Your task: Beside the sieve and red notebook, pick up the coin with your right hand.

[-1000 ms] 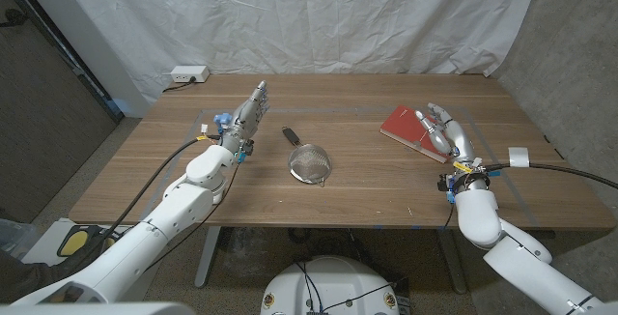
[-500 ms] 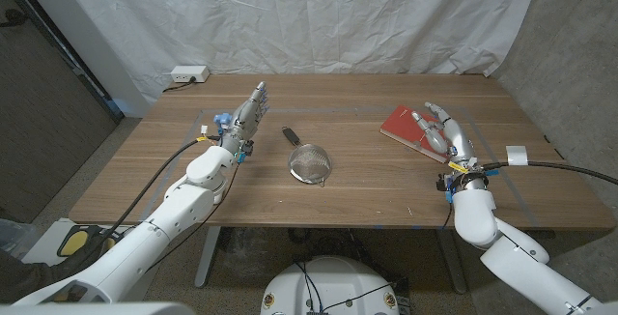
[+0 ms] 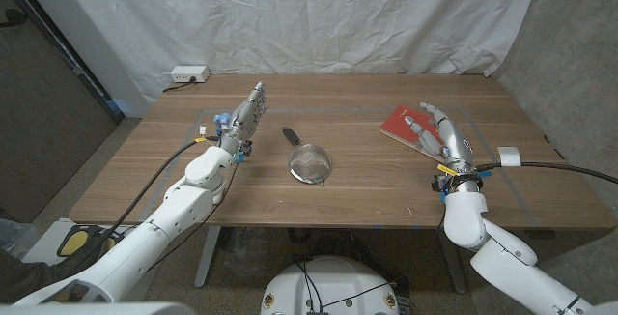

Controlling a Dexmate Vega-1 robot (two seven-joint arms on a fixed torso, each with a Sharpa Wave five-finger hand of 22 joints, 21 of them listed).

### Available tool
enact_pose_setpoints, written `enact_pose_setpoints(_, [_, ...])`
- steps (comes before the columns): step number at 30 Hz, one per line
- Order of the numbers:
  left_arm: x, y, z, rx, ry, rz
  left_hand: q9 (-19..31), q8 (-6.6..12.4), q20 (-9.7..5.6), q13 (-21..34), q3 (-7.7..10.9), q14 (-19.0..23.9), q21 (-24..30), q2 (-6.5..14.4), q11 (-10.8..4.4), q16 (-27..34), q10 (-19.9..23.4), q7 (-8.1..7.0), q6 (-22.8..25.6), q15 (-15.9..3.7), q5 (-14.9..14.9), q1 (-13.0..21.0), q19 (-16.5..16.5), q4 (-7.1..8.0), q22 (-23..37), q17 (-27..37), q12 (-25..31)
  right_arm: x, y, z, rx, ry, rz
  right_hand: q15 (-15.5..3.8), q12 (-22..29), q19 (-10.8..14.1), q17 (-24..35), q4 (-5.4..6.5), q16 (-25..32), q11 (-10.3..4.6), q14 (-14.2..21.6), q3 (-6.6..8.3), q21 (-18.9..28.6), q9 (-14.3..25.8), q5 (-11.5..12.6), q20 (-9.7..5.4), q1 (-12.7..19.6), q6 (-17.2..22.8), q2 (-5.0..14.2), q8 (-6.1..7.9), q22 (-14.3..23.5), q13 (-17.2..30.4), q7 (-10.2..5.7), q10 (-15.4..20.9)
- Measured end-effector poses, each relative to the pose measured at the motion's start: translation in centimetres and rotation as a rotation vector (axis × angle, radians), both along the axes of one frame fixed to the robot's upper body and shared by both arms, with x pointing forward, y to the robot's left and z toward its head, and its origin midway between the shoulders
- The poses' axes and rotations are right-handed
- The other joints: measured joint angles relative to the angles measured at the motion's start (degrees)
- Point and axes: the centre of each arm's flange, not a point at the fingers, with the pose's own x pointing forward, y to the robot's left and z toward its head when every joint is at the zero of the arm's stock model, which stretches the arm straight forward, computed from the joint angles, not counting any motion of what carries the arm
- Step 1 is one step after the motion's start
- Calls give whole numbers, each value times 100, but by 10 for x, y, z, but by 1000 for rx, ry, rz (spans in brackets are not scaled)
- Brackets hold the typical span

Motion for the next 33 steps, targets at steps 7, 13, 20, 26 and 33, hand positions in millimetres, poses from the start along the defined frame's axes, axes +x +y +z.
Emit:
enact_pose_setpoints(7, [1, 2, -1, -4, 1, 2, 0, 0, 0, 0, 0, 0, 0, 0, 42, 0, 2, 22, 23, 0, 0, 0, 0, 0, 0, 0, 0, 0, 3, -1, -17, -20, -47, -21, 0, 0, 0, -45, 0, -33, 21, 47, -44, 15, 46, 0, 215, 311, -35, 86, 0, 0, -75, 34])
enact_pose_setpoints(13, [4, 4, 1, -3, 0, -2, 0, 0, 0, 0, 0, 0, 0, 0, 42, 0, 2, 22, 23, 0, 0, 0, 0, 0, 0, 0, 0, 2, 13, -5, -39, -20, -85, -22, 0, 0, 1, -60, 0, -33, 22, 63, -44, 26, 46, 0, 316, 373, -59, 86, 0, -1, -75, 33])
enact_pose_setpoints(20, [6, 5, 2, -2, 2, 1, -1, 0, 0, 0, 1, 0, 0, 0, 42, 0, 2, 43, 43, 0, 0, 0, 0, 0, 0, 0, 0, 4, 6, -8, -77, -5, -185, -21, 0, 0, 1, -99, 0, -33, 22, 102, -104, 71, 89, 0, 470, 397, -59, 121, 0, -1, -51, 33])
enact_pose_setpoints(26, [7, 5, 2, 2, 1, -10, -1, 0, 0, 0, 1, 0, 0, 0, 42, 0, 2, 42, 43, 0, 0, 0, 0, 0, 0, 0, 0, -1, 23, -7, -100, 9, -205, 107, -25, -79, 1, -122, 0, 7, -36, 125, -167, 106, 115, 8, 685, 413, -68, 130, 0, -1, -34, -52])
enact_pose_setpoints(33, [5, 4, 1, 0, -3, -14, -1, 0, 0, 0, 1, 0, 0, 0, 42, 0, 2, 42, 42, 0, 0, 0, 0, 0, 29, 0, 0, -4, 33, -6, -140, 31, -249, 125, -46, -96, 1, -157, 0, -33, -18, 160, -188, 132, 153, -10, 865, 411, -75, 130, 0, 27, -32, -94])
